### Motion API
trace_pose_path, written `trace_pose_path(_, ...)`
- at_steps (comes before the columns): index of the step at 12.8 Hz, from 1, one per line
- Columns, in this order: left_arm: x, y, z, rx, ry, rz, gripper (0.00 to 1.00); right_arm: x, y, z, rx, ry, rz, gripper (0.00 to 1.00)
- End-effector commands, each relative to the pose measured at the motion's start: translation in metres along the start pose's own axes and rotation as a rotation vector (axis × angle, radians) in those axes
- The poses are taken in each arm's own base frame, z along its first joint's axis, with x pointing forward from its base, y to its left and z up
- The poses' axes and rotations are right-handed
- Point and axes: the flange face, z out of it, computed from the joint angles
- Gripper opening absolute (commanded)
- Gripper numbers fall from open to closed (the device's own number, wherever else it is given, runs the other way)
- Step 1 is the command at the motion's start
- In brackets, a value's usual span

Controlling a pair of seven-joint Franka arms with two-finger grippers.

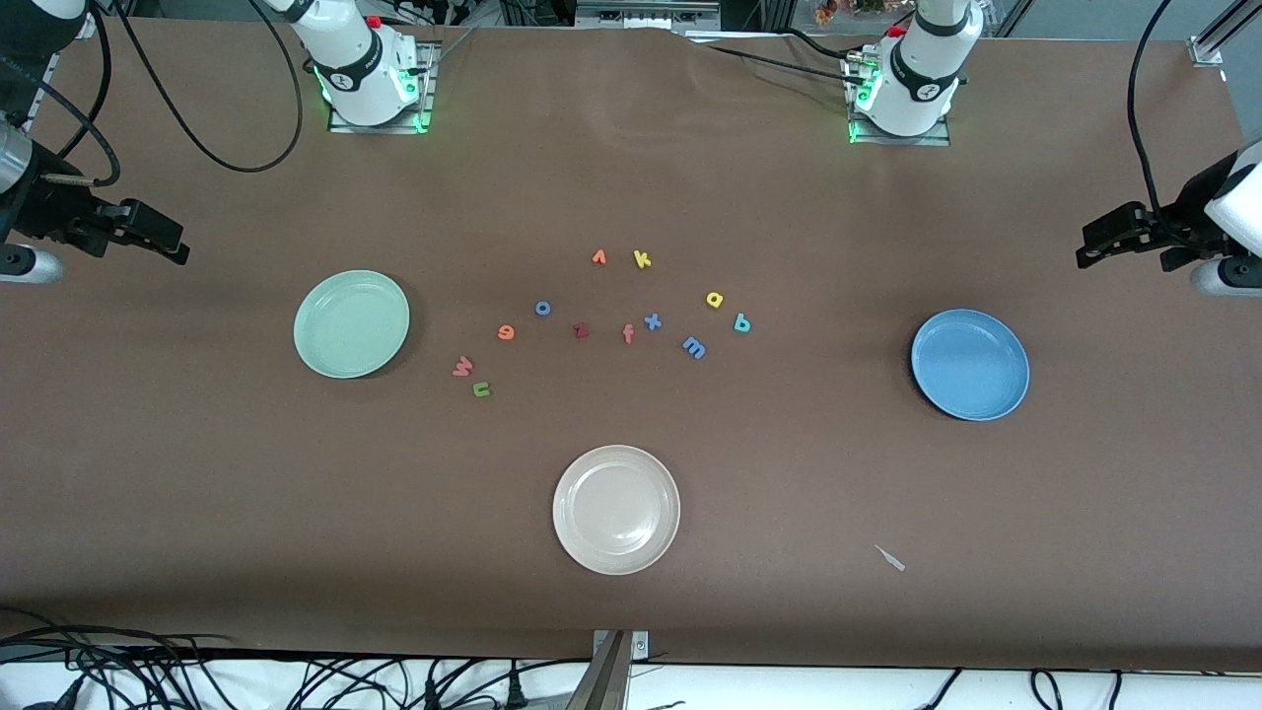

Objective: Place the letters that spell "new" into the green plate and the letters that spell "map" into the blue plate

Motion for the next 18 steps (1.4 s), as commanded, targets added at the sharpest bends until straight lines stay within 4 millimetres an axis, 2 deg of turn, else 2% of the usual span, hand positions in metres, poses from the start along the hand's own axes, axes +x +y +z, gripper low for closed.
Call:
trace_pose_path(1,-0.0024,0.0024,-0.0001,-0.015,0.011,-0.005,1.0,-0.0067,0.0003,-0.0051,0.015,0.013,0.011,1.0)
trace_pose_path(18,-0.0014,0.0048,0.0091,-0.014,0.006,-0.001,1.0,-0.0059,-0.0006,-0.0047,0.015,0.012,0.01,1.0)
